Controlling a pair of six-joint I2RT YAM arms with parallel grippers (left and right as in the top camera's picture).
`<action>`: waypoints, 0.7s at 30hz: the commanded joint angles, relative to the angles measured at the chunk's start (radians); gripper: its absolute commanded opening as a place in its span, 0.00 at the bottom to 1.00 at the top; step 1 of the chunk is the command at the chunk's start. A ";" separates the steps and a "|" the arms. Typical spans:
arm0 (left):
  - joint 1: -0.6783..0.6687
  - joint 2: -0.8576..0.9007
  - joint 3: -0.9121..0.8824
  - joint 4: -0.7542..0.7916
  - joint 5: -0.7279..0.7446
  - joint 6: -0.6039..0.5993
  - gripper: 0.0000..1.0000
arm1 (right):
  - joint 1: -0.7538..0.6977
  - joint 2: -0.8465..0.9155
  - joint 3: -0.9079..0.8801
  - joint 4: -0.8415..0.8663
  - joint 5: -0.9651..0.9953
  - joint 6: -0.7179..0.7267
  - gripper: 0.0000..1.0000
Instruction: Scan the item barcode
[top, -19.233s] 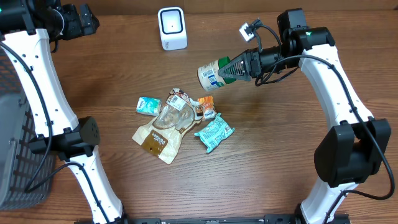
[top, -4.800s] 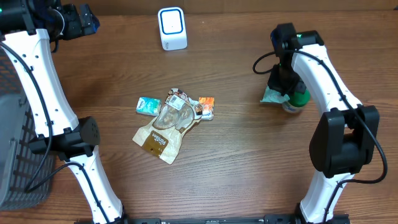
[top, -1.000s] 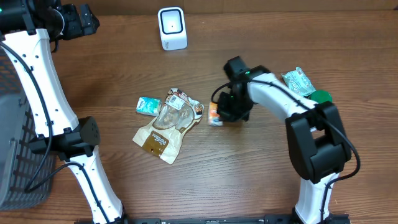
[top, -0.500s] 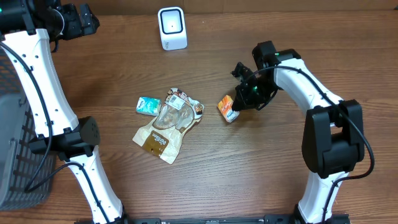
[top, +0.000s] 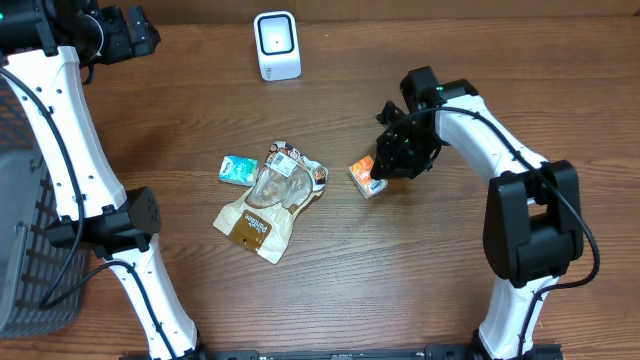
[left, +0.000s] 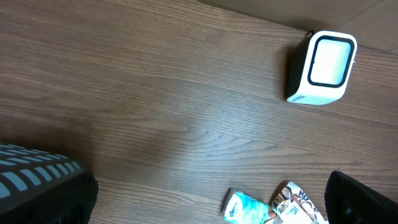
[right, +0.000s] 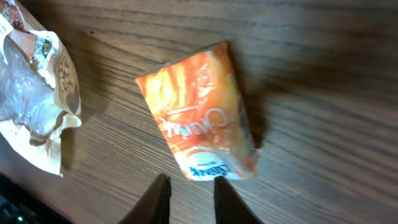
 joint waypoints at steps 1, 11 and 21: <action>-0.011 -0.035 0.017 -0.002 -0.007 -0.014 1.00 | 0.087 -0.033 0.021 0.001 0.019 0.143 0.08; -0.013 -0.035 0.017 -0.002 -0.007 -0.014 0.99 | 0.196 -0.031 -0.069 0.050 0.248 0.336 0.04; -0.013 -0.035 0.017 -0.002 -0.007 -0.013 1.00 | 0.147 -0.030 -0.129 0.132 0.347 0.348 0.04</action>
